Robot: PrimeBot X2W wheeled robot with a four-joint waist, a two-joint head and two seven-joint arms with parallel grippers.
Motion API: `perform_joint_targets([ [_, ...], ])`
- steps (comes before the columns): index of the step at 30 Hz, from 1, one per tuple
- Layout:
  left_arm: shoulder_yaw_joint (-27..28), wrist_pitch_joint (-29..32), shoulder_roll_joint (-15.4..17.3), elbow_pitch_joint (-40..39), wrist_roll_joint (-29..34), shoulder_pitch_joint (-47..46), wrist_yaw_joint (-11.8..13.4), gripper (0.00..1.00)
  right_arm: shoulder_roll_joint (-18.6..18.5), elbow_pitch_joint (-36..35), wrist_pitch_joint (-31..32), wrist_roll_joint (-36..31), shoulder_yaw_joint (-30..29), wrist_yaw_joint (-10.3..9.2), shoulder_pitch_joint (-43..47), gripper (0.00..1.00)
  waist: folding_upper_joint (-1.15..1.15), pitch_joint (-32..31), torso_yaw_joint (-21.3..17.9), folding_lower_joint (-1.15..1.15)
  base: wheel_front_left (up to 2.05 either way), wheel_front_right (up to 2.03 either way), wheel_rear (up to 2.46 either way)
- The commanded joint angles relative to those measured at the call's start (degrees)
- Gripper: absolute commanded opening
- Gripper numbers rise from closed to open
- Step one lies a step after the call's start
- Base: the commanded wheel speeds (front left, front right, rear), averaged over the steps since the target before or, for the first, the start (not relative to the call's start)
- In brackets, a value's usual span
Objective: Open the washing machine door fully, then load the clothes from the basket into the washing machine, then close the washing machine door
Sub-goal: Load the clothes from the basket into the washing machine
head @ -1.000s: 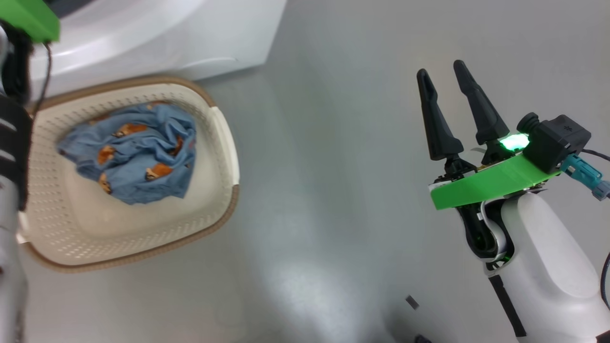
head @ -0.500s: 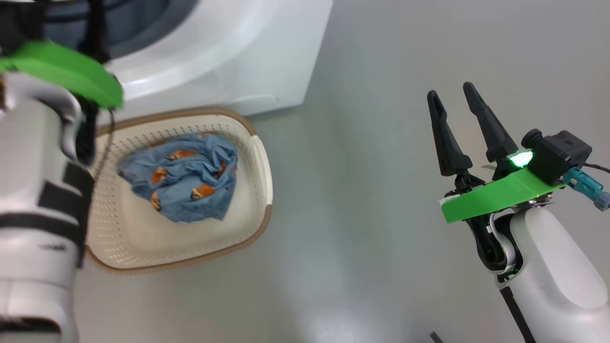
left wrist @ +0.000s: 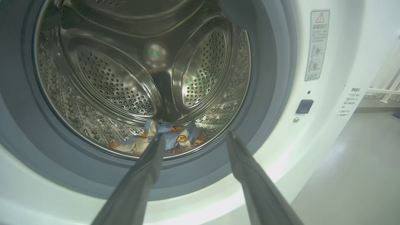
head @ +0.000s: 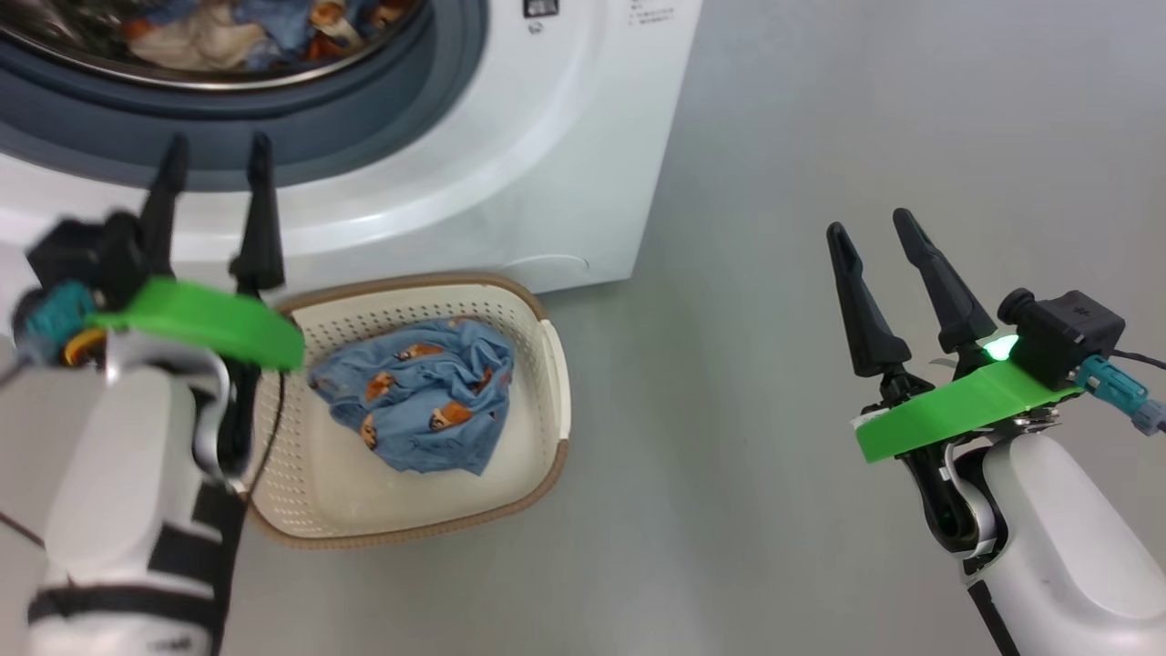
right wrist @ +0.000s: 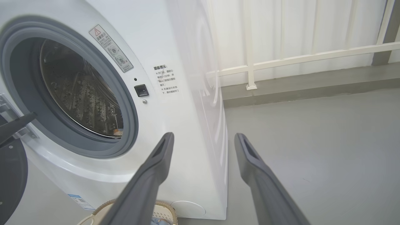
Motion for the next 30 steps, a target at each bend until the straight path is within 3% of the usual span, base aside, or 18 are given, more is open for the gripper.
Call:
perform_joint_targets([
  [1,2.02,-0.36,2.09,-2.85,0.69,1.78,0.77,1.0,-0.37,-1.17,-0.46,0.33,0.32,0.25,1.16,1.0,0.0,-1.67,1.48,0.0,0.0,0.0,0.0],
  [14,7.0,-0.37,1.01,-17.39,1.93,18.28,2.38,1.0,-0.66,-1.45,-0.46,-0.39,-0.49,0.25,3.11,1.0,0.0,-4.43,3.13,0.0,0.0,0.0,0.0],
  [30,9.54,-0.37,-2.43,-24.9,2.75,27.63,3.69,1.0,-1.21,-1.43,-0.46,-1.63,-1.17,0.25,5.57,1.0,0.0,-7.69,3.92,0.0,0.0,0.0,0.0],
])
